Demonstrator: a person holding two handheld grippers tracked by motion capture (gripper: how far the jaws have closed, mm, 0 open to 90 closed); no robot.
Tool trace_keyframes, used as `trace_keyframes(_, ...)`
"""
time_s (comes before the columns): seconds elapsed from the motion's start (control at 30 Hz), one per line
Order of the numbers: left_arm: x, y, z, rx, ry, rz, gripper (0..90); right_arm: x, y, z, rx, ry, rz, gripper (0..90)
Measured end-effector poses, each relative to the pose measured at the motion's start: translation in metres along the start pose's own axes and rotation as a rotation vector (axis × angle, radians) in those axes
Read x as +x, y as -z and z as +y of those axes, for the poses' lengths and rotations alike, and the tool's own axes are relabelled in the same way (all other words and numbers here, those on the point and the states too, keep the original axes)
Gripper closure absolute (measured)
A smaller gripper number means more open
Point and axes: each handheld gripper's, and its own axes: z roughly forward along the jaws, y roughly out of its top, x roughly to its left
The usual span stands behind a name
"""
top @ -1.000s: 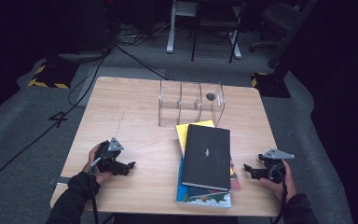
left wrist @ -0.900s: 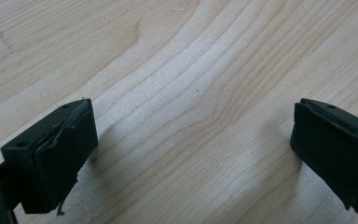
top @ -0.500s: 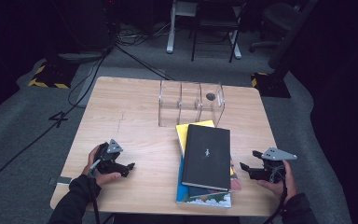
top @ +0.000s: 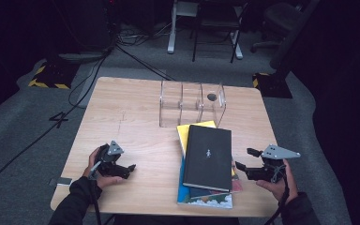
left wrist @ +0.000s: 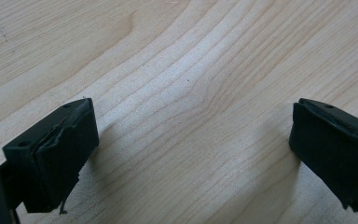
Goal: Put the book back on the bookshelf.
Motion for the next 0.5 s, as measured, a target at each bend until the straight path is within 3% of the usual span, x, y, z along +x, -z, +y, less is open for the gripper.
trace_keyframes(0.13,-0.003,0.001,0.0,0.003,-0.007,-0.009,1.7,0.008,0.001,0.009,-0.016,-0.004,0.031,24.6)
trace_keyframes(0.5,-0.009,-0.001,0.001,0.002,-0.015,-0.014,1.9,0.022,-0.012,0.019,0.024,-0.016,0.094,22.3)
